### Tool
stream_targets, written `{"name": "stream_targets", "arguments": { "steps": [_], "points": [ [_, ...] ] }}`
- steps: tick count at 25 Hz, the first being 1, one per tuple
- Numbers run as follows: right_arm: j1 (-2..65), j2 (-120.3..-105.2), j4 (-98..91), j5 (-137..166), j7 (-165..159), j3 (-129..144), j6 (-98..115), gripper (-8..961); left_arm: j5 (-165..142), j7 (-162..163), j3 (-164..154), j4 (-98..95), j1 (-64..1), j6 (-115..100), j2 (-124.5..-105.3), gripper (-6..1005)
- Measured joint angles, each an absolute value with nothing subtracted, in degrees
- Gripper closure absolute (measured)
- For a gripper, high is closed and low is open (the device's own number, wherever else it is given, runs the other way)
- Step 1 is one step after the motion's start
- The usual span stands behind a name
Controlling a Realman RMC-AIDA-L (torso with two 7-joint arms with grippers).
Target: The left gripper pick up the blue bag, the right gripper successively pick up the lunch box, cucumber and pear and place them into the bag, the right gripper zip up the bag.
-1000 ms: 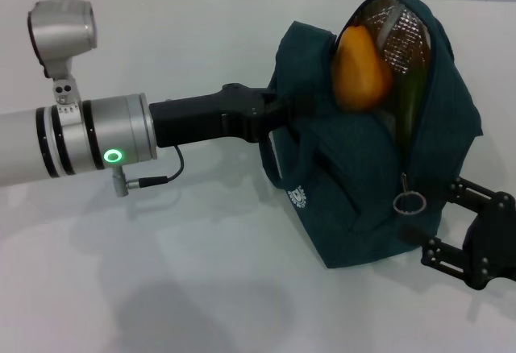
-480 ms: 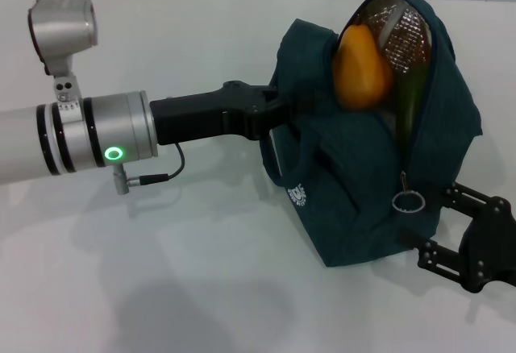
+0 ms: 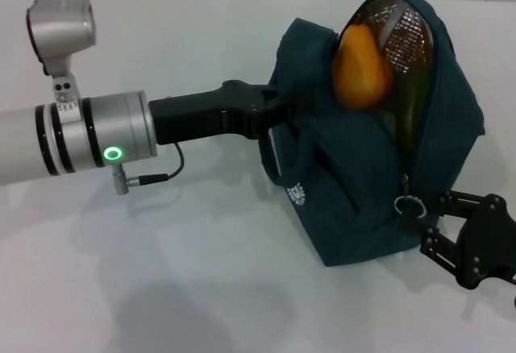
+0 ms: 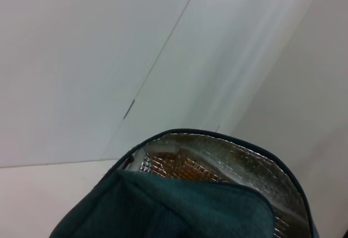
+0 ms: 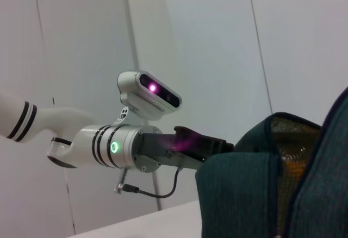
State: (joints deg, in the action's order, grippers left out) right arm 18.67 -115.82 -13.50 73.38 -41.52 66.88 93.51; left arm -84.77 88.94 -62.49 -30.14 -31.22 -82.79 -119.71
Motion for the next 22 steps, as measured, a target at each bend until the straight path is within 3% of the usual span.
{"name": "stream_targets", "arguments": {
  "steps": [11, 17, 22],
  "points": [
    [18.72, -115.84, -12.62, 71.89, -41.62, 66.87, 91.9, 704, -84.63, 88.95, -62.49, -30.14, -30.94, -82.79, -119.71, 963],
    [19.41, -115.84, -12.64, 71.84, -41.64, 66.89, 91.52, 892, -84.63, 88.95, -62.58, -30.15, -30.94, -82.79, -119.71, 962],
    [19.45, -115.84, -12.63, 71.84, -41.66, 66.88, 91.27, 919, -84.63, 88.95, -62.55, -30.14, -30.94, -82.79, -119.71, 963]
  ]
}}
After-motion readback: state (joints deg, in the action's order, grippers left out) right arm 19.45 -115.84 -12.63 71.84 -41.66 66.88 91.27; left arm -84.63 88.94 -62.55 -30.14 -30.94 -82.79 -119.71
